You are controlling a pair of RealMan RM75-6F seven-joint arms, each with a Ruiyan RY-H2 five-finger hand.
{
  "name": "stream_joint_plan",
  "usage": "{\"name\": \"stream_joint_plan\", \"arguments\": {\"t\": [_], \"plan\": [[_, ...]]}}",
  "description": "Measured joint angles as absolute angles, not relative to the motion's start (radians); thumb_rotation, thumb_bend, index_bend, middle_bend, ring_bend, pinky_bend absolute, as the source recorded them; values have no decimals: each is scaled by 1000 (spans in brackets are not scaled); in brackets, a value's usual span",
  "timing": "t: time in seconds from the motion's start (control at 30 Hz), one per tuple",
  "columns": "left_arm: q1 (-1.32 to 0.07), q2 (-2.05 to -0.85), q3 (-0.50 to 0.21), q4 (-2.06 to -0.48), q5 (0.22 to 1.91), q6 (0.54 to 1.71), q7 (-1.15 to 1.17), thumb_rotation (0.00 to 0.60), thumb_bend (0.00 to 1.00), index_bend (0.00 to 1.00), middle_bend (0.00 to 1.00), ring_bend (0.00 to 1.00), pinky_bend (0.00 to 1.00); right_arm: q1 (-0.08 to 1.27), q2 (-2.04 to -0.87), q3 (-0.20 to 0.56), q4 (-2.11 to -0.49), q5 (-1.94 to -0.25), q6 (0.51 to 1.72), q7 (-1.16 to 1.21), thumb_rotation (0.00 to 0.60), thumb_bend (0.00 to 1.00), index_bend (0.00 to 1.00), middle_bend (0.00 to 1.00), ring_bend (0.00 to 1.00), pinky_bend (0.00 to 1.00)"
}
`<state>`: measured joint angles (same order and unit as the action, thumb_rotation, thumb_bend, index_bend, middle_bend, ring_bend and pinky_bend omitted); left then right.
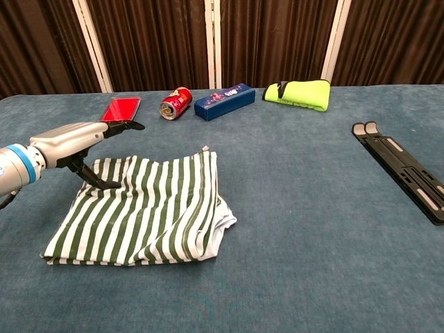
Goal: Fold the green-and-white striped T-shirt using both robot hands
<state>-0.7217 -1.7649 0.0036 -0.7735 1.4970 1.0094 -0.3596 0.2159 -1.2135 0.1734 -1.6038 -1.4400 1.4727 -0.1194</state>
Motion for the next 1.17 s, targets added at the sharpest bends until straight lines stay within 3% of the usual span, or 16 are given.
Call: {"name": "stream_joint_plan", "arguments": {"t": [0.27,0.47,0.63,0.8,1.17], "plan": [[-714,-1766,4,-762,1510,1023,-369,600,185,0,0,0,0,213,-1212,173,-1611,-1444,1480,-120,600,0,57,0,0,0],[-693,-1682,-5,-856,1533,1138,-352,600,184,0,0,0,0,211,-1198,170,-1625,-1436,1470,-121,600,0,44,0,0,0],[-666,-1580,-20,-996,1540,1205,-317,600,176,0,0,0,0,209,-1194,171,-1629,-1435,1472,-120,600,0,40,0,0,0],[-619,-1469,-35,-1170,1520,1260,-244,600,0,0,0,0,0,203,-1185,170,-1641,-1442,1484,-125,600,0,27,0,0,0],[-418,-1247,-36,-1668,1389,1457,182,600,0,0,0,0,0,193,-1176,156,-1637,-1445,1486,-153,600,0,0,0,0,0]]}}
